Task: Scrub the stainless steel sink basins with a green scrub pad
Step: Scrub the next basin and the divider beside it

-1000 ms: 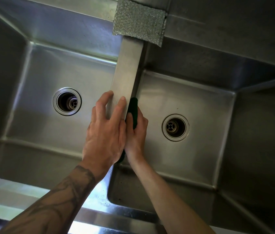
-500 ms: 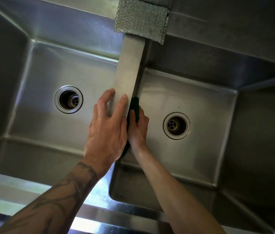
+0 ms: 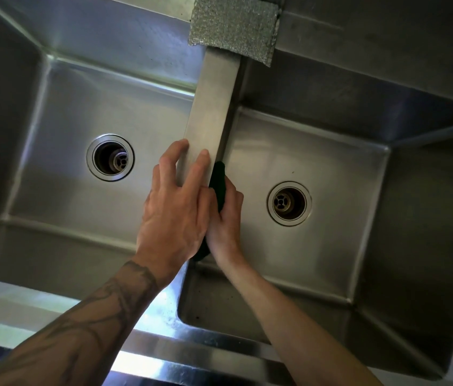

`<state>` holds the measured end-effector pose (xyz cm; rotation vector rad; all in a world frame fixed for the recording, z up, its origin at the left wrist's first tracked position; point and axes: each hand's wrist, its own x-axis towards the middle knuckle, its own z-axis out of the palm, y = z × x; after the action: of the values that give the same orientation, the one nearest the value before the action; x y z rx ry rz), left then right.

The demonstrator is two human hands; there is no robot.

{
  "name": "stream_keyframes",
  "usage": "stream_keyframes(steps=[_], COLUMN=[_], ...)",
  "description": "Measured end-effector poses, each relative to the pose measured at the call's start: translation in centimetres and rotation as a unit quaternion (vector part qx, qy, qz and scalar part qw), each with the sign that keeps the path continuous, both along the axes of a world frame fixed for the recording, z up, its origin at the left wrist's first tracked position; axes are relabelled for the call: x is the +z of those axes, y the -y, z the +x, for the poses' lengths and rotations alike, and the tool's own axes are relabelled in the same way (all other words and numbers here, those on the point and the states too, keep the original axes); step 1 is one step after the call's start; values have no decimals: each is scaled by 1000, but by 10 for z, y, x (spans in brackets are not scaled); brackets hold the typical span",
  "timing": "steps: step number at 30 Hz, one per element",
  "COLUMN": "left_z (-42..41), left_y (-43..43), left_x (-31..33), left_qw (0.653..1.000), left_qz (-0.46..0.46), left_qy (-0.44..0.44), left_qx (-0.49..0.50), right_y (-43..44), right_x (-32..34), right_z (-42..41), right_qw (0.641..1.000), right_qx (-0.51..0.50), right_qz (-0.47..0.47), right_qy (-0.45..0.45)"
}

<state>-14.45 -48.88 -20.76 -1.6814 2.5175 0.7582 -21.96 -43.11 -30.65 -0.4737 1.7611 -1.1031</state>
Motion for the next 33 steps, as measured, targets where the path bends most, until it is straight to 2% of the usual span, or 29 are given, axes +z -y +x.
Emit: stream_keyframes(steps=[2,4,7,9,13,15,20,21,23,25,27,29,33], left_z=[0,0,1,2,-1,1,2,3,3,1,0,2,0], left_y=[-3,-3,2,2,-3,-3,3,3,1,0,1,2,1], left_x=[1,1,2,3,2,1,-2,-3,-2,1,3,2,7], left_qw=[998,1000,994,993,999,999,996,994,993,999,999,997,999], left_qz=[-3,4,13,-2,-2,-7,-11,-14,-13,1,-9,-24,-19], left_qy=[-52,-21,91,99,-23,-30,69,85,94,43,43,51,18], left_qx=[32,12,-52,-64,24,23,-63,-66,-67,-25,-28,-56,-26], right_y=[-14,-13,9,13,-18,-28,12,12,-2,-24,-34,-24,0], right_x=[10,5,-11,-13,13,16,-2,-2,7,21,22,10,-9], right_z=[9,11,-1,-6,5,8,-2,-1,6,13,16,11,0], right_qw=[999,998,998,996,998,996,996,995,999,999,997,999,993], right_qx=[-7,-13,-1,17,13,28,2,5,2,10,25,20,19], right_qz=[-53,-55,60,90,-47,-71,89,95,40,-35,-65,-29,106], right_qy=[12,8,6,6,31,39,6,4,15,35,42,24,49])
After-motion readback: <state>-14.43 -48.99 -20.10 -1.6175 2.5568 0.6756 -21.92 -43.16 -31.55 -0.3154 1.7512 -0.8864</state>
